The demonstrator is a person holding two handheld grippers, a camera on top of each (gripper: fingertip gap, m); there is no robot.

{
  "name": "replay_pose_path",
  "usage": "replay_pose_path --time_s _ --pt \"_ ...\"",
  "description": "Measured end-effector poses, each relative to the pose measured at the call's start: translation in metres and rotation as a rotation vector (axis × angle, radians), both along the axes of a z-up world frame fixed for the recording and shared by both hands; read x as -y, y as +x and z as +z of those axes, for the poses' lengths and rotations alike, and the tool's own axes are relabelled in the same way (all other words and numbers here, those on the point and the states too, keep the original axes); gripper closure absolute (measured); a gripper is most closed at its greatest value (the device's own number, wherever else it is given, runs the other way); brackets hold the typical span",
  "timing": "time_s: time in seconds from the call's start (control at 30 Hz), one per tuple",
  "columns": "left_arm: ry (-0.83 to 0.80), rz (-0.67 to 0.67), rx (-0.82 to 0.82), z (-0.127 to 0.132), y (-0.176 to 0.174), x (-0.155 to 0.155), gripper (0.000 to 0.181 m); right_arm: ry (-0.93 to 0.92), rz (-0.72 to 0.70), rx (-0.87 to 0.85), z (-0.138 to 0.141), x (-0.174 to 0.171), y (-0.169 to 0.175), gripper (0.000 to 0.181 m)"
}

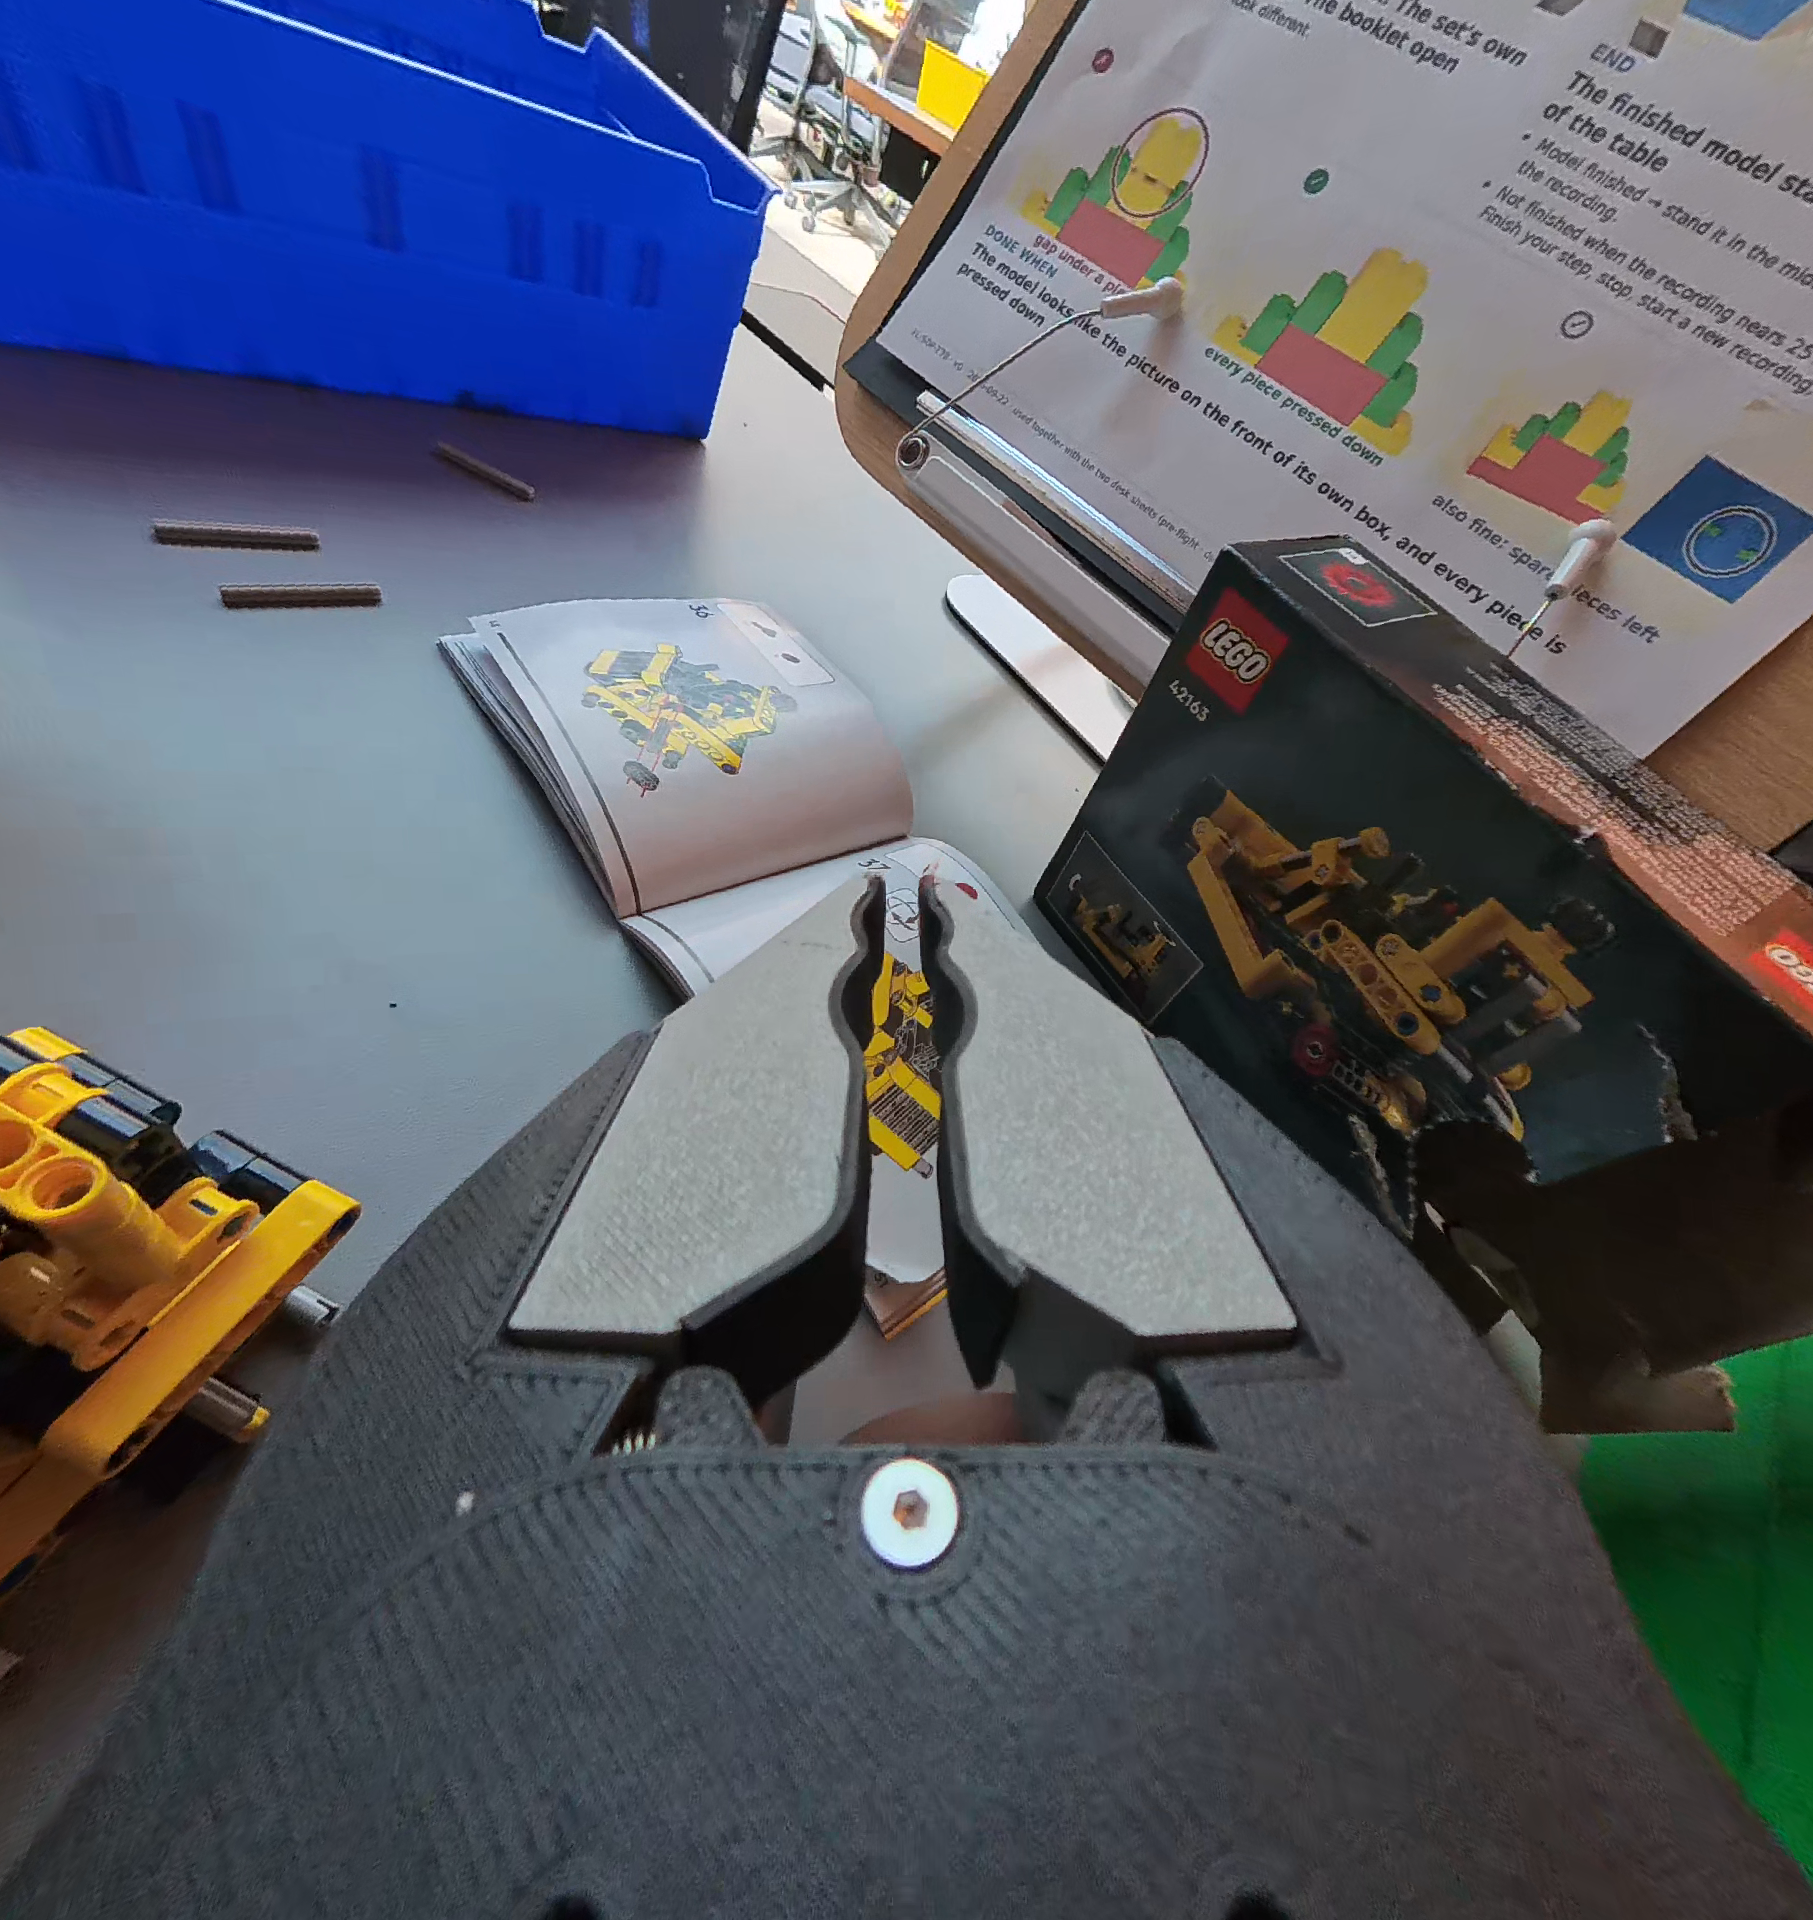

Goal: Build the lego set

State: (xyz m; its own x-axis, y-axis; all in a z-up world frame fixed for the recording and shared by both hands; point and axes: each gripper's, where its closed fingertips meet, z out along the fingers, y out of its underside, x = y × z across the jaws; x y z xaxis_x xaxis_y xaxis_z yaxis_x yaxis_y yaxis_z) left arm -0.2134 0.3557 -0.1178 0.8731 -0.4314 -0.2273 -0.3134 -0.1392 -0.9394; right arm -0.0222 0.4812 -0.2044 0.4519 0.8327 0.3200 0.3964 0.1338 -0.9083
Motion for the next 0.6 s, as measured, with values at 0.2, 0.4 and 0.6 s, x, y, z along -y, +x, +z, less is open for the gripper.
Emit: replay_pose_path --time_s 0.2,0.4,0.6 --pt "-0.023 0.358 -0.03 -0.004 -0.093 0.021 0.136 -0.02 0.003 -0.022 0.002 -0.001 0.001 0.179" --pt "-0.144 0.505 -0.05 -0.057 -0.134 0.017 0.134 0.03 0.007 0.013 0.0 0.002 -0.002 0.18" --pt "-0.186 0.413 0.068 -0.069 -0.115 0.015 0.178 0.078 0.012 0.048 -0.002 0.006 -0.004 0.181"
